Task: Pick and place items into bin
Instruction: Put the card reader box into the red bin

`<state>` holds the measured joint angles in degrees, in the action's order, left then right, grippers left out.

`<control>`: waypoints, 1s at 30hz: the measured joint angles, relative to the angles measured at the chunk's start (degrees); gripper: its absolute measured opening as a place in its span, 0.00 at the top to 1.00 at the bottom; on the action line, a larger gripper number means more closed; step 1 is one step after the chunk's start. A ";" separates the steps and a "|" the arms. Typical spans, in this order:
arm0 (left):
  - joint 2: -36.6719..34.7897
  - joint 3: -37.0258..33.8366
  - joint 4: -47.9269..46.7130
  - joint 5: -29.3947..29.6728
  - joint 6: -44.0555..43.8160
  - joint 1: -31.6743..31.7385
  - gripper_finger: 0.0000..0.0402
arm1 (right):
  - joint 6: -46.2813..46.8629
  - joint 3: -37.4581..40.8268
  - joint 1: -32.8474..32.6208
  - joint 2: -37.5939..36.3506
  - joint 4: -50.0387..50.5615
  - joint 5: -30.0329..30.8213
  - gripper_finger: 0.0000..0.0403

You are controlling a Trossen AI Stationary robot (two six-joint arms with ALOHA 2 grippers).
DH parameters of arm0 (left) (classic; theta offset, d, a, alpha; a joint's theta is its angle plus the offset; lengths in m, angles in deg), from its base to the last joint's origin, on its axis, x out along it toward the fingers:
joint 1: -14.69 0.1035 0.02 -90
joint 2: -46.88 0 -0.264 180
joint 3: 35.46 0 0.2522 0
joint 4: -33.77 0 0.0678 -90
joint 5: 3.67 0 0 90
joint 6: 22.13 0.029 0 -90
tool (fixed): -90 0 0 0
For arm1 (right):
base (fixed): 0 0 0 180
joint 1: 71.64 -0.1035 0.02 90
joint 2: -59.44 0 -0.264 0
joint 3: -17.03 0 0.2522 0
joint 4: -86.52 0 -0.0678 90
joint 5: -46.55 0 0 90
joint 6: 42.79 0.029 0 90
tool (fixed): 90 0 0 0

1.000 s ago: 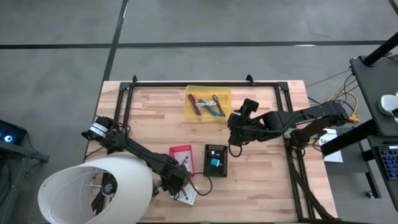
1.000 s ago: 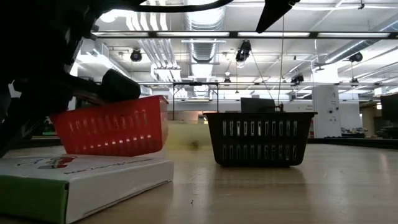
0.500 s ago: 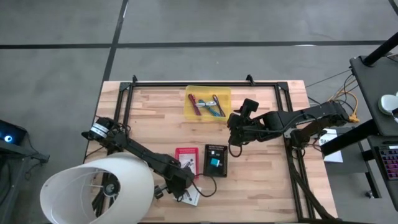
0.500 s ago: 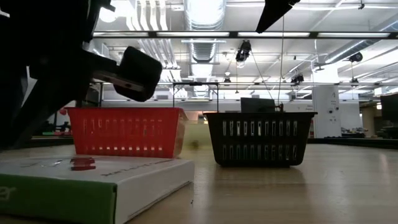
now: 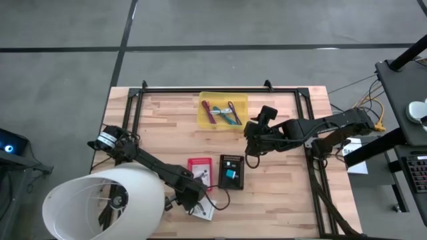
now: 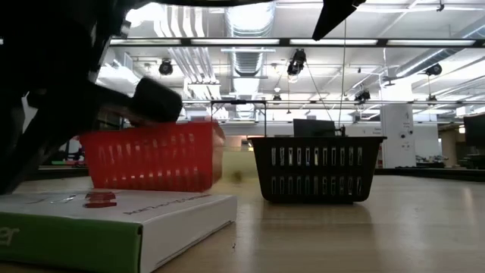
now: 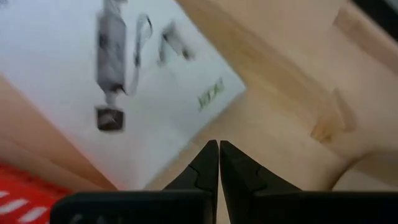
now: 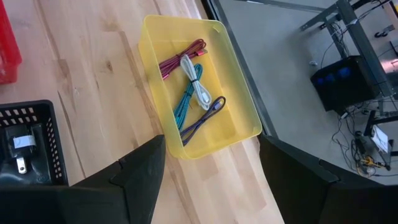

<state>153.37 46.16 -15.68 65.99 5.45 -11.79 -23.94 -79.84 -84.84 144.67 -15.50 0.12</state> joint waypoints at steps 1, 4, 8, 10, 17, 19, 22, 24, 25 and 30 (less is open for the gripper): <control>0.01 -0.48 -0.05 0.05 0.14 0.00 1.00 | 0.00 0.00 0.00 0.00 0.01 -0.01 0.39; 0.01 -1.19 0.80 0.15 0.31 -0.02 1.00 | 0.00 0.00 0.00 0.00 0.04 -0.01 0.39; 0.03 -1.16 0.98 0.26 0.38 0.07 1.00 | -0.01 0.00 0.00 -0.02 0.07 0.00 0.39; 0.15 -1.14 2.21 0.28 1.30 0.07 1.00 | -0.08 0.00 0.00 -0.02 0.07 0.01 0.39; 0.38 -1.14 7.00 0.24 1.94 0.11 1.00 | -1.50 0.00 0.00 -0.07 0.07 0.01 0.39; 0.38 -1.14 6.97 0.25 1.93 0.11 1.00 | -1.53 0.00 0.00 -0.09 0.07 0.01 0.39; 0.38 -1.14 7.51 0.24 1.89 0.11 1.00 | -1.53 0.00 0.00 -0.11 0.06 0.02 0.39; 0.38 -1.14 8.93 0.22 1.89 0.11 1.00 | -1.53 0.00 0.00 -0.11 0.06 0.01 0.39; 0.38 -1.14 9.73 0.22 1.87 0.11 1.00 | -1.53 0.00 0.00 -0.11 0.05 0.01 0.39; 0.38 -1.14 12.93 0.15 1.70 0.11 1.00 | -1.53 0.00 -0.01 -0.11 0.05 0.01 0.39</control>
<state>153.75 45.02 -2.75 66.14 7.15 -11.68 -25.47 -79.84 -84.85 144.56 -15.45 0.13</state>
